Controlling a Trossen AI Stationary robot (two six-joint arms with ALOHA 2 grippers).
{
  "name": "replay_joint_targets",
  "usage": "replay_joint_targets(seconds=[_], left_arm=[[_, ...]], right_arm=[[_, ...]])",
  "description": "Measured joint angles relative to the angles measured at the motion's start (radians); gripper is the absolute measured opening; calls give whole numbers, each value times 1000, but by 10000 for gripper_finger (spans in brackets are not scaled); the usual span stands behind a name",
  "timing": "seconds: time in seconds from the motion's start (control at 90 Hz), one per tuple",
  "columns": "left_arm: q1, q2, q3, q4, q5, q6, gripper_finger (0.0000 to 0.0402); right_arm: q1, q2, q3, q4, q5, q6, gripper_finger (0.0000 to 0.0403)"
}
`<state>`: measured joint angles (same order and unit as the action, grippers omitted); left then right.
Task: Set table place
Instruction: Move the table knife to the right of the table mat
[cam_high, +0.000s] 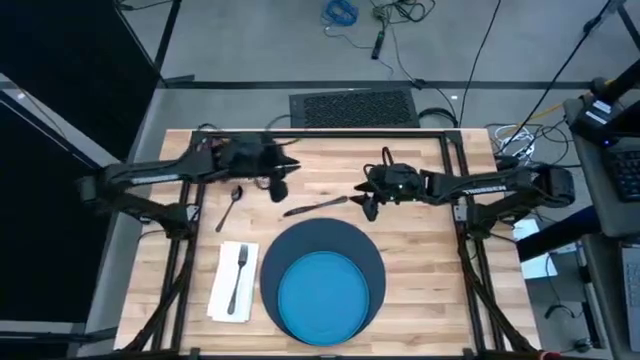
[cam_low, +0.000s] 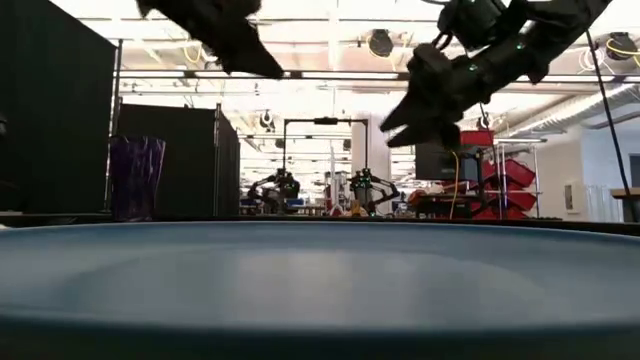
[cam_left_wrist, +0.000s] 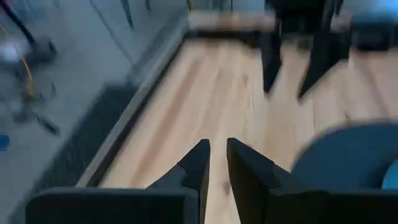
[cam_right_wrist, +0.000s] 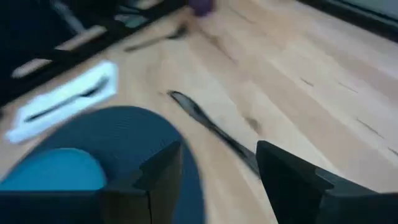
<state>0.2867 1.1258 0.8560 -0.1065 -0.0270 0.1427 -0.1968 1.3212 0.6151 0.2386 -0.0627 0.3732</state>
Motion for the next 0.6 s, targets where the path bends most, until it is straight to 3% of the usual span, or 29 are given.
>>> replay_joint_targets(seconds=[0.144, 0.311, 0.478, 0.6], left_arm=[[6, -151, -220, 228, -3, -6, 42], [6, -222, -353, 416, -5, -30, 42], [6, -222, -386, 428, -5, -2, 42], [7, -215, -387, 430, -5, 5, 42]], right_arm=[[-36, 113, 38, 66, -148, -14, 192], [-84, 281, 242, -138, -347, -150, 192], [-92, 457, 515, -489, -359, -394, 192], [-92, 590, 690, -670, -341, -467, 192]])
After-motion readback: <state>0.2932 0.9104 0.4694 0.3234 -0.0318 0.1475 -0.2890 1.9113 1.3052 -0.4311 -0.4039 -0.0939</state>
